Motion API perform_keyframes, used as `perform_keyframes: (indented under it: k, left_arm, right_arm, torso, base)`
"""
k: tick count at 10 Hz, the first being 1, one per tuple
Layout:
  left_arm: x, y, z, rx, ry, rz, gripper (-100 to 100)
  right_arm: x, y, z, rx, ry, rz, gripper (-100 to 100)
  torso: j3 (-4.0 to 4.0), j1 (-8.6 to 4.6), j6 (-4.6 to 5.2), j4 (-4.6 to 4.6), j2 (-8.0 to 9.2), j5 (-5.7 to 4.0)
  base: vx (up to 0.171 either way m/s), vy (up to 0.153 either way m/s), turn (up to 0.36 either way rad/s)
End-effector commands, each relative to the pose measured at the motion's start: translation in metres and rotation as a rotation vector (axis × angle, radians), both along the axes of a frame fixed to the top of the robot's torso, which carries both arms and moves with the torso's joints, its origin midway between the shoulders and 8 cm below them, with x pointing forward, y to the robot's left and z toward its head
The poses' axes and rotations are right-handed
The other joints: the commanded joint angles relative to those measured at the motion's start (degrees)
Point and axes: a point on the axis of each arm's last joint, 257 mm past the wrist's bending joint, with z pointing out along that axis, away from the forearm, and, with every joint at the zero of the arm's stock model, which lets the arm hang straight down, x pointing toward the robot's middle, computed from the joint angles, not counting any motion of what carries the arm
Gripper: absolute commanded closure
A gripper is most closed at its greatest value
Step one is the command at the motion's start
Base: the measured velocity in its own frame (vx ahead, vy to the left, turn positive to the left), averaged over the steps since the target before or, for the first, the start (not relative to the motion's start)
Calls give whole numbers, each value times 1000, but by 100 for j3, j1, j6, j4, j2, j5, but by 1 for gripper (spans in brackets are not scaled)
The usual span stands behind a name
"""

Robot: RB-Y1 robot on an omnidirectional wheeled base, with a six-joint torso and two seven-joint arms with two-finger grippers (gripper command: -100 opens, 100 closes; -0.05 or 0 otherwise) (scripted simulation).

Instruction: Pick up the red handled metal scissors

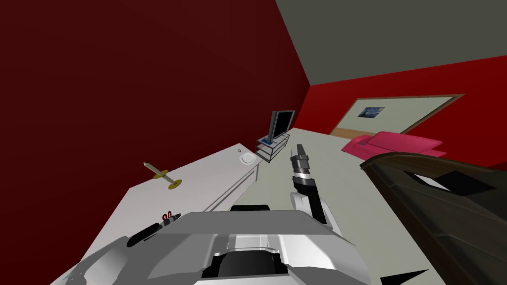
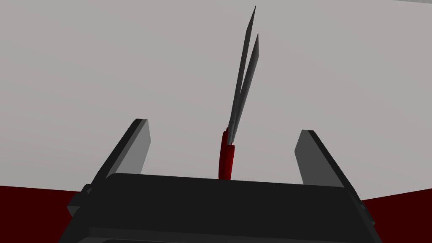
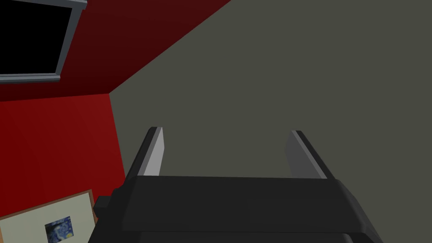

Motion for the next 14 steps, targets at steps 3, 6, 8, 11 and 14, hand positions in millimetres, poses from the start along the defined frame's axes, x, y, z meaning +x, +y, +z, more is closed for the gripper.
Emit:
perform_keyframes:
  k: [3,6,8,11,14]
  left_arm:
    - [0,0,0,0,0,-2,100]
    - [-1,1,0,6,5,-11,100]
    - [3,0,3,0,0,0,100]
    - [9,1,10,1,-1,4,100]
    - [14,2,17,2,-1,8,100]
  right_arm:
    - [0,0,0,0,0,0,0]
    - [0,0,0,0,0,0,0]
    - [0,0,0,0,0,0,0]
    - [0,0,0,0,0,0,0]
    - [0,0,0,0,0,0,0]
  torso:
    - [5,-3,0,2,10,-1]
    - [13,1,-12,10,17,6]
    - [13,1,-11,9,18,6]
    - [20,-6,-9,10,33,3]
    - [16,-8,-6,7,28,1]
  base:
    - [5,1,1]
    - [0,0,-7]
    - [-11,-4,-1]
    - [-46,-13,-13]
    - [-35,-12,-12]
